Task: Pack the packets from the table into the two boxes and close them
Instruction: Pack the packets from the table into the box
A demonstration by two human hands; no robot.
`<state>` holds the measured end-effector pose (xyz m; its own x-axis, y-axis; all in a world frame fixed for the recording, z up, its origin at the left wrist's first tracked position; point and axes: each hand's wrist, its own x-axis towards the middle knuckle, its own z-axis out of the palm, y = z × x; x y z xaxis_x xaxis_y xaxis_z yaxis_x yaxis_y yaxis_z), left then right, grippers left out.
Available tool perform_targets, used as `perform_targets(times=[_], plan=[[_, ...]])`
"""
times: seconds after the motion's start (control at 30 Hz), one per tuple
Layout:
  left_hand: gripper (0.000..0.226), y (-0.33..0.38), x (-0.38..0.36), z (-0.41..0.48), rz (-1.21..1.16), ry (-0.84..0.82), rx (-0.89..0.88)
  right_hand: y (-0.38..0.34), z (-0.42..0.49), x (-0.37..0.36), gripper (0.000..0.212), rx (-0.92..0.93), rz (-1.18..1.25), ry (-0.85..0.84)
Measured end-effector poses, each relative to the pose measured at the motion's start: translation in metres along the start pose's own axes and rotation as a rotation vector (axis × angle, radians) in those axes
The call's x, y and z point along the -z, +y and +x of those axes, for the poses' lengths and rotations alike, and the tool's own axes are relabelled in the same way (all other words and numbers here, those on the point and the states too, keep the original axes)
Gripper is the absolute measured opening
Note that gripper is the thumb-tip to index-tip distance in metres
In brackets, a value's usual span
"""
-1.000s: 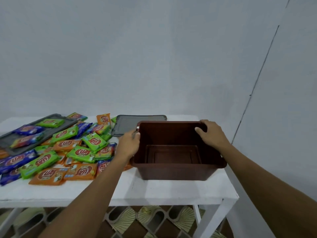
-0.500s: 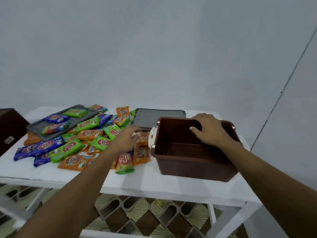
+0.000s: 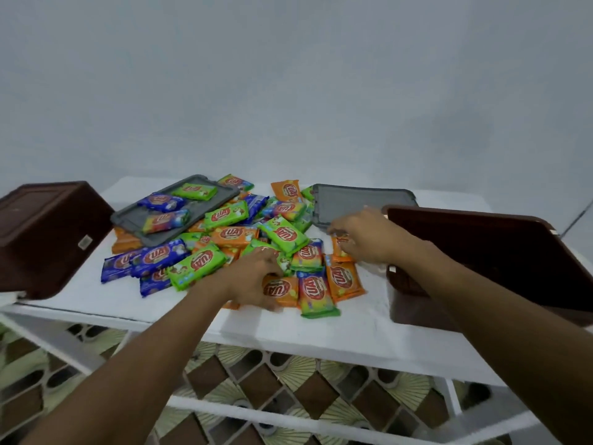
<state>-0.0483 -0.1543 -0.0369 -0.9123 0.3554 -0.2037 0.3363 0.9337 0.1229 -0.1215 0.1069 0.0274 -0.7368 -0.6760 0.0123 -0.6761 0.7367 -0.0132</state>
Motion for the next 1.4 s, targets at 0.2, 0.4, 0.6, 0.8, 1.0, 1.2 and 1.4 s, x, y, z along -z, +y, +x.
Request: perform_targets(times=[0.2,0.4,0.6,0.8,1.0,1.2,1.4], plan=[[0.071,-0.008,-0.006,0.002,-0.017,0.041,-0.083,-0.036,0.021,-0.019,0.035,-0.047,-0.052,-0.21],[0.06,-0.027,-0.009,-0.005,-0.559,0.138,-0.033,-0.04,0.026,-0.026,0.04,-0.225,-0.128,-0.173],[0.068,-0.04,0.019,0.0,-0.661,0.331,0.031,-0.044,0.046,-0.039,0.043,-0.44,-0.082,-0.258],[0.083,-0.054,0.032,0.007,-0.383,0.267,0.097,-0.048,0.056,-0.05,0.086,-0.701,0.129,-0.234],[0.092,-0.062,0.032,0.017,-0.332,0.218,0.099,-0.054,0.067,-0.032,0.108,-0.65,0.062,-0.344],[0.097,-0.064,0.038,0.027,-0.358,0.235,0.085,-0.053,0.053,0.025,0.081,-0.383,-0.079,-0.268],[0.096,-0.032,0.061,0.043,-0.404,0.268,0.032,-0.011,0.017,0.055,0.087,-0.343,0.166,-0.174]])
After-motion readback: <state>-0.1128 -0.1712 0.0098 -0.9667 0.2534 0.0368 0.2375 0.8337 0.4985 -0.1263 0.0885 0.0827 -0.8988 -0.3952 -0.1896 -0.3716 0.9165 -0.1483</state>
